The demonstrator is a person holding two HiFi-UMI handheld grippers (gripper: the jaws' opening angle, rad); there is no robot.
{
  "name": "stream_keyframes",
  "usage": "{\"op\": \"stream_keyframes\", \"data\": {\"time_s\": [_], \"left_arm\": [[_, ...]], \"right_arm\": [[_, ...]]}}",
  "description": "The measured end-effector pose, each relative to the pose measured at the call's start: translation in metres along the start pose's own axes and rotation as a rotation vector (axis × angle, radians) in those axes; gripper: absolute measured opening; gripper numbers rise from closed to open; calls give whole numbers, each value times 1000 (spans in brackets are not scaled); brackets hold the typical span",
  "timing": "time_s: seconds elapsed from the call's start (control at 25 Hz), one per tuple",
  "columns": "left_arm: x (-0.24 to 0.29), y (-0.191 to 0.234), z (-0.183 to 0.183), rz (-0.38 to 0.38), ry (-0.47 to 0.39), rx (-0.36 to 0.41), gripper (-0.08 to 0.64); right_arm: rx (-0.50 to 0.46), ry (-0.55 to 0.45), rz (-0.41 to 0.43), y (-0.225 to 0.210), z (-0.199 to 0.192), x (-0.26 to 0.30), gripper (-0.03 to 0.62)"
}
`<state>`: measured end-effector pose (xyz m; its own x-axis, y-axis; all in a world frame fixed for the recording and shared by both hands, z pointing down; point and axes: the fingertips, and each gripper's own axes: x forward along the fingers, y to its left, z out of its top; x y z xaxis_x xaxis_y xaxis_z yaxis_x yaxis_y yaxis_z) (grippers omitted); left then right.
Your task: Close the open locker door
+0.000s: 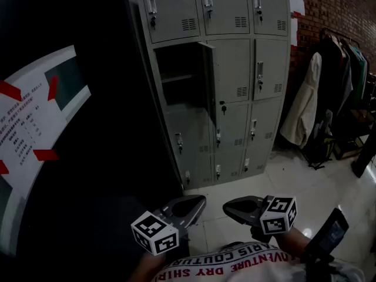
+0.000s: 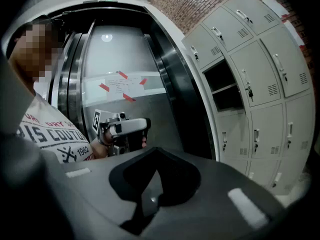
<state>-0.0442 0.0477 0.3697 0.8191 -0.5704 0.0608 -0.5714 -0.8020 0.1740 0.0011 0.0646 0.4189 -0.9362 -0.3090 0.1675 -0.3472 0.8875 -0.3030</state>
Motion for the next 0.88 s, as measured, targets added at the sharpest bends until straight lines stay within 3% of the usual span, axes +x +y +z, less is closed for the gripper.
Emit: {"op": "stream_keyframes", "data": {"time_s": [0.44,0.88], "left_arm": [[17,35,3,31,6,22,5],[74,135,20,90,-3,20,5]], "right_arm": [[-12,-11,29,-34,14,19,-6],[-27,5,80,-139,55,64,-6]]}}
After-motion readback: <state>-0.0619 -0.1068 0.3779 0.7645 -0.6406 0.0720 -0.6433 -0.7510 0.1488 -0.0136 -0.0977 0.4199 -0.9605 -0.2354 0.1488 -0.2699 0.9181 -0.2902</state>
